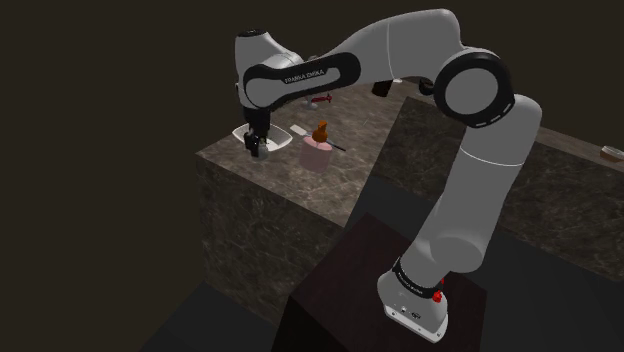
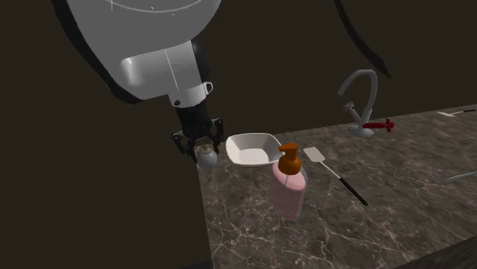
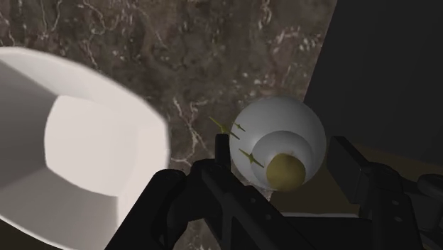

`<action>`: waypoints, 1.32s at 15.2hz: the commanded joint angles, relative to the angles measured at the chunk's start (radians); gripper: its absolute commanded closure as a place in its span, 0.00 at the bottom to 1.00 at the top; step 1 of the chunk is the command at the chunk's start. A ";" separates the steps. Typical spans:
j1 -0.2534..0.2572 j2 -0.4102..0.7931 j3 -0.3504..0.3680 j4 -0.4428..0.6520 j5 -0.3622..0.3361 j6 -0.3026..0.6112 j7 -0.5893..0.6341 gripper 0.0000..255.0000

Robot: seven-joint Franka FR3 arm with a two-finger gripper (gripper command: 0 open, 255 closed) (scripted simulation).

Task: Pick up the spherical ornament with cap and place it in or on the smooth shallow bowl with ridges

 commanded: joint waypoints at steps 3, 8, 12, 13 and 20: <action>-0.001 -0.016 0.000 0.033 0.005 -0.048 -0.011 1.00; 0.000 -0.031 0.001 0.071 0.009 -0.100 -0.020 1.00; -0.041 0.065 -0.028 0.200 0.010 -0.122 -0.095 1.00; -0.051 0.091 -0.034 0.237 0.011 -0.129 -0.113 1.00; -0.124 0.312 -0.069 0.565 0.024 -0.217 -0.238 1.00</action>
